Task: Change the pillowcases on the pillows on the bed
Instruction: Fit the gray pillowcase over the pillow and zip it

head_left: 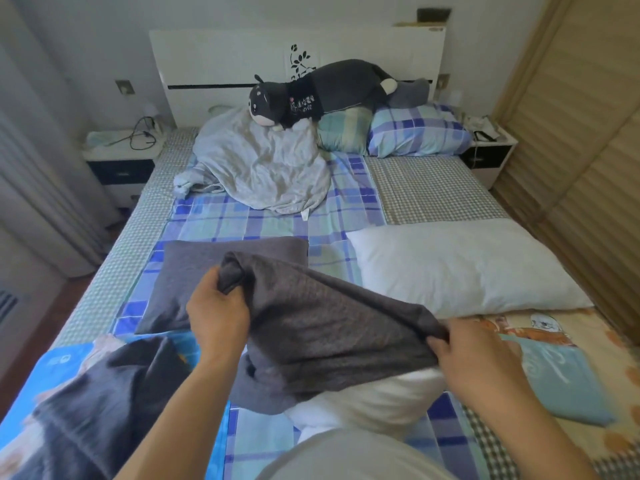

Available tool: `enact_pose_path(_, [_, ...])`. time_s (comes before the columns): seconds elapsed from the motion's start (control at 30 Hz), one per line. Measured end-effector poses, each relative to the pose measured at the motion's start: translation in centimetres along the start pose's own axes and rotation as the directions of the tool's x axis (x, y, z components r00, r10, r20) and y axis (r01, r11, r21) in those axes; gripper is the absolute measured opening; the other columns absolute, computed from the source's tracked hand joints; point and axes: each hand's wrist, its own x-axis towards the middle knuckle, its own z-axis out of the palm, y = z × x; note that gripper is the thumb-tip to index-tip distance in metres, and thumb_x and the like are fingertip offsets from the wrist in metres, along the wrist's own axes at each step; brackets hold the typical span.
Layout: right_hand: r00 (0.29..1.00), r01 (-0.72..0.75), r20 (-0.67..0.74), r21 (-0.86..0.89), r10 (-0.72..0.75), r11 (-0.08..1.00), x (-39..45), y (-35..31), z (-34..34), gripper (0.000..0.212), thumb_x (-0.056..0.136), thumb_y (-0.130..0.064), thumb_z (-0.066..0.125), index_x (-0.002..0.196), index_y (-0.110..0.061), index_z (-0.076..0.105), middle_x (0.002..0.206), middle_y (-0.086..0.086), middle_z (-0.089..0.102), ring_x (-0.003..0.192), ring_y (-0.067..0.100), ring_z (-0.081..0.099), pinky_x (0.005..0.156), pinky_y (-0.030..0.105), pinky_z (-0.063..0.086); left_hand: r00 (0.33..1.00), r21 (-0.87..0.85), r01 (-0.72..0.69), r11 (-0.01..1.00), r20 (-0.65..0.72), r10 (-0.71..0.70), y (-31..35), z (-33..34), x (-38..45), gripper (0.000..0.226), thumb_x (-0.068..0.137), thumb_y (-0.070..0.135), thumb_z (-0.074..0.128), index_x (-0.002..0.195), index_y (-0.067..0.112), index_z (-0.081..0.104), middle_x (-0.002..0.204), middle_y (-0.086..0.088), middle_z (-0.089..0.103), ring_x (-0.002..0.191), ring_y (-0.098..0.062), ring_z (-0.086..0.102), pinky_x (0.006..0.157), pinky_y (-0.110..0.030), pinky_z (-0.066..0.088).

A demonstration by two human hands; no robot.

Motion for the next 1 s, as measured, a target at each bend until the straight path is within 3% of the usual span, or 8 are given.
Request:
enact_pose_path(0.27, [0.975,-0.058,-0.195,0.234,0.106,0.971,2.7,1.2,-0.4,0.025,0.106,-0.040,0.034,0.095,-0.020,0.044,0.095,0.006,0.045,0.084,0.030,0.051,0.071,0.041,0.042,0.997,-0.025,-0.067,0.997,-0.036,0.066,4.4,1.8,0.3,0.018,0.083,0.011,0.053,0.089,0.025,0.062,0.071,0.006,0.059,0.077,-0.027,0.055,0.070,-0.036,0.038])
enact_pose_path(0.3, [0.972,-0.102,-0.140,0.475,0.189,0.874,3.6,1.4,-0.6,0.024,0.106,-0.036,0.037,0.092,-0.018,0.047,0.099,0.009,0.050,0.089,0.033,0.056,0.075,0.045,0.048,0.996,-0.042,-0.084,0.996,-0.013,0.083,4.7,1.9,0.0,0.018,0.082,0.010,0.054,0.086,0.026,0.061,0.070,0.008,0.059,0.075,-0.024,0.053,0.069,-0.035,0.037])
enact_pose_path(0.4, [0.931,-0.188,0.161,0.981,0.329,0.053,5.1,1.1,-1.2,0.018,0.103,-0.017,0.050,0.091,-0.010,0.062,0.099,0.011,0.064,0.095,0.027,0.062,0.084,0.043,0.055,0.992,-0.114,-0.100,0.988,0.060,0.107,4.6,2.3,-1.0,0.016,0.079,0.006,0.055,0.072,0.020,0.053,0.061,0.007,0.053,0.063,-0.015,0.046,0.060,-0.036,0.034])
enact_pose_path(0.47, [0.929,-0.174,0.248,0.948,0.275,-0.267,5.9,0.4,-1.2,0.011,0.095,-0.008,0.056,0.093,-0.006,0.065,0.094,0.010,0.064,0.088,0.021,0.062,0.077,0.035,0.052,0.994,-0.160,-0.060,0.985,0.079,0.073,3.9,2.2,-0.7,0.022,0.079,0.002,0.057,0.068,0.021,0.053,0.059,0.007,0.052,0.059,-0.007,0.045,0.059,-0.035,0.037])
enact_pose_path(0.6, [0.908,-0.358,0.418,0.718,-0.042,-0.597,7.1,-0.9,-0.2,0.030,0.076,0.001,0.066,0.105,-0.003,0.065,0.105,0.016,0.066,0.103,0.026,0.064,0.095,0.036,0.052,0.998,-0.205,0.007,0.979,0.061,0.006,2.5,1.0,1.5,0.020,0.081,0.003,0.057,0.072,0.020,0.058,0.066,0.005,0.060,0.065,-0.009,0.051,0.068,-0.037,0.044])
enact_pose_path(0.7, [0.868,-0.476,0.438,0.604,-0.234,-0.639,7.4,-2.1,0.5,0.087,0.030,0.008,0.088,0.113,0.001,0.066,0.118,0.017,0.066,0.110,0.029,0.065,0.097,0.036,0.053,0.998,-0.217,0.042,0.975,0.055,-0.031,1.0,1.0,3.1,0.012,0.080,0.008,0.057,0.079,0.020,0.059,0.074,0.001,0.064,0.073,-0.016,0.060,0.074,-0.045,0.052])
enact_pose_path(0.87, [0.784,-0.620,0.509,0.612,-0.356,-0.491,7.9,-5.6,0.5,0.023,0.083,-0.005,0.063,0.106,-0.001,0.068,0.112,0.017,0.066,0.104,0.028,0.064,0.098,0.037,0.050,0.957,-0.070,-0.174,0.982,-0.245,0.153,1.1,1.0,-0.4,0.058,0.080,0.005,0.060,0.136,0.019,0.050,0.136,-0.015,0.047,0.131,-0.034,0.041,0.115,-0.046,0.030])
enact_pose_path(1.0, [0.747,-0.656,0.594,0.732,-0.299,-0.185,7.7,-8.1,0.7,0.007,0.086,-0.013,0.068,0.087,-0.008,0.063,0.076,0.010,0.059,0.086,0.024,0.061,0.092,0.039,0.051,0.728,0.113,-0.682,0.723,0.205,0.655,1.1,4.0,-8.3,0.045,0.082,0.029,0.069,0.125,0.022,0.056,0.121,-0.005,0.052,0.111,-0.028,0.051,0.096,-0.039,0.040])
